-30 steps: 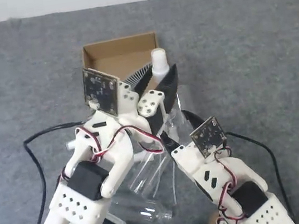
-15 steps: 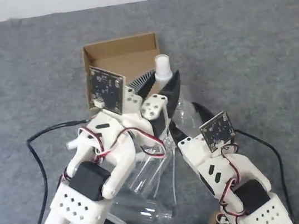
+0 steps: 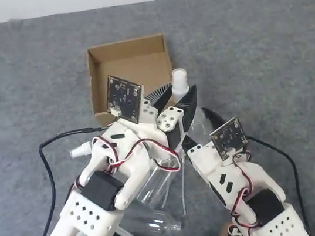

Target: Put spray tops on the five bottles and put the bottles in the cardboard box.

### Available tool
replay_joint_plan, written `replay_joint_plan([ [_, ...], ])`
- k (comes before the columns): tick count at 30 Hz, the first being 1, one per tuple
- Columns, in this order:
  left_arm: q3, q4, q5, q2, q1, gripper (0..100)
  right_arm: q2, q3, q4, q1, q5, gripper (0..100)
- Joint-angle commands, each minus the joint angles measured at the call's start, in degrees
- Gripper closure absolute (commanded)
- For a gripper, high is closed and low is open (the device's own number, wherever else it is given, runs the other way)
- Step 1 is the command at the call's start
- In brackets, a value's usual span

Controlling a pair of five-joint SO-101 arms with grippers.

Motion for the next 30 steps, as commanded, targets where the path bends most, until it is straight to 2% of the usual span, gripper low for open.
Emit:
replay_joint_plan([
  [1,0.9,-2.8,1.1,-1.4,0.4,96,-0.9,-1.7,-1.3,2.6,0.6,86.5],
  [10,5.6,-9.5,1.0,-1.4,0.5,95,-0.9,-2.1,-1.2,2.8,0.7,86.5],
  [17,5.8,-9.6,1.1,-1.4,0.4,86,-0.9,-2.1,-1.2,2.9,0.7,86.5],
  [30,5.3,-9.6,0.8,-1.5,0.4,86,-0.9,-2.1,-1.2,2.9,0.7,86.5],
])
